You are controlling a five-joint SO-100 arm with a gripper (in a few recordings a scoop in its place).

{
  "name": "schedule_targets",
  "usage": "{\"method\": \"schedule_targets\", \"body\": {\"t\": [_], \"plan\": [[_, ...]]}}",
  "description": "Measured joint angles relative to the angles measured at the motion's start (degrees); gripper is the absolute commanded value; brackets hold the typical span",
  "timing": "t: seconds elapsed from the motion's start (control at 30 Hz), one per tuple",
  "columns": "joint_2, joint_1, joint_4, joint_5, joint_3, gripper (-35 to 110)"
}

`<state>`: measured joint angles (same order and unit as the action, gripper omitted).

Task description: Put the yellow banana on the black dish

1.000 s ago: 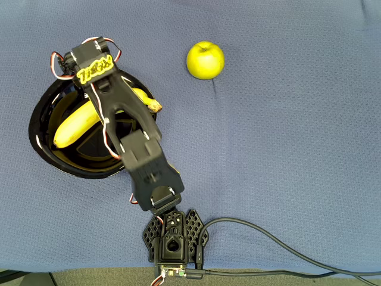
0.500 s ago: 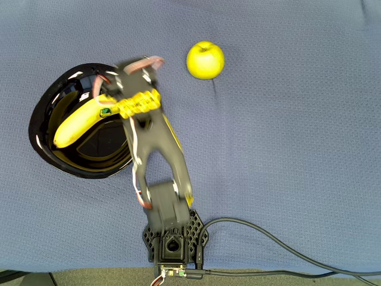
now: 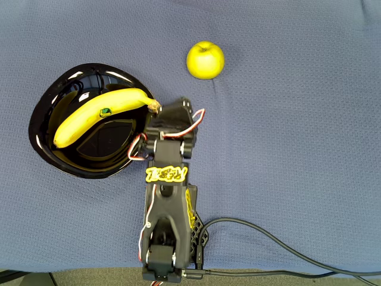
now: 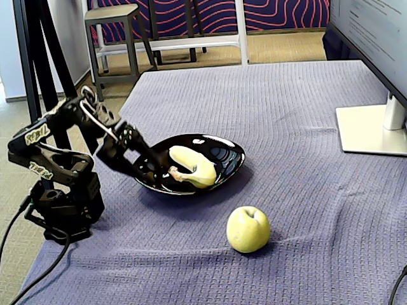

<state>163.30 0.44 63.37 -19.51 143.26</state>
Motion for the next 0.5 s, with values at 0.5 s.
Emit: {"method": "schedule_targets", "body": {"t": [0.5], "plan": [[5.8, 3.16, -5.71, -1.23, 16.96, 0]]}}
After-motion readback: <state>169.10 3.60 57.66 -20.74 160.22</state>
